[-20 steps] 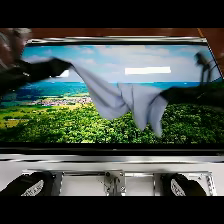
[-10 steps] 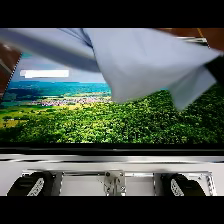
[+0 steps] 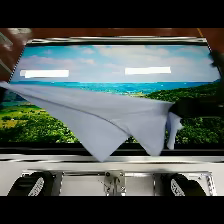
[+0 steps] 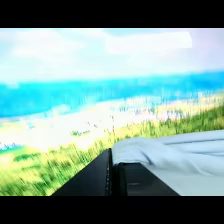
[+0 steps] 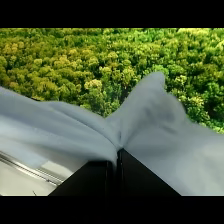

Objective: Fold the shirts.

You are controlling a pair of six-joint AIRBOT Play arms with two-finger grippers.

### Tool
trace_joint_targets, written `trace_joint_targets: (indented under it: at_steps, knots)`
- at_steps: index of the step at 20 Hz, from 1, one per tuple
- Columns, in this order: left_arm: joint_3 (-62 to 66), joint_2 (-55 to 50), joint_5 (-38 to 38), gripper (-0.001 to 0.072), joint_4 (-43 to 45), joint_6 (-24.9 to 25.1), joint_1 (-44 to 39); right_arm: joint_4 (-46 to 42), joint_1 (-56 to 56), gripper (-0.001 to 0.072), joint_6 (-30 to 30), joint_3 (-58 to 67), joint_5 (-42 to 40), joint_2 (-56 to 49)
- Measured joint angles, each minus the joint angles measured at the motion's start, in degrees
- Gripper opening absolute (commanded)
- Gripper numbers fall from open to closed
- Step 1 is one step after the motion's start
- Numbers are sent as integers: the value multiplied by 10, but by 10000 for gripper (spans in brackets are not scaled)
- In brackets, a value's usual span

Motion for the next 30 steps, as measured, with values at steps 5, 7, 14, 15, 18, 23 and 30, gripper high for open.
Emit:
trace_joint_targets:
  at_steps: [5, 7, 14, 15, 18, 23, 30]
  knots:
    - [-200, 2, 69, 40, -104, -4, -1, 86, 0, 78, -5, -106, -187, -118]
    - [-260, 2, 96, 40, -140, -5, -3, 143, 1, 406, -5, -120, -241, -176]
    - [-331, 3, 120, 40, -190, -2, -12, 208, -66, 694, -80, -102, -196, -258]
    - [-333, 3, 121, 40, -192, -2, -12, 182, -89, 694, -82, -96, -158, -255]
    - [-337, 3, 123, 40, -196, -1, -13, 89, -139, 694, -75, -99, -67, -237]
    - [-339, 4, 124, 40, -198, 0, -13, 48, -113, 695, -68, -219, -71, -216]
    - [-339, 4, 124, 40, -199, 0, -13, 108, 14, 630, -47, -300, -221, -273]
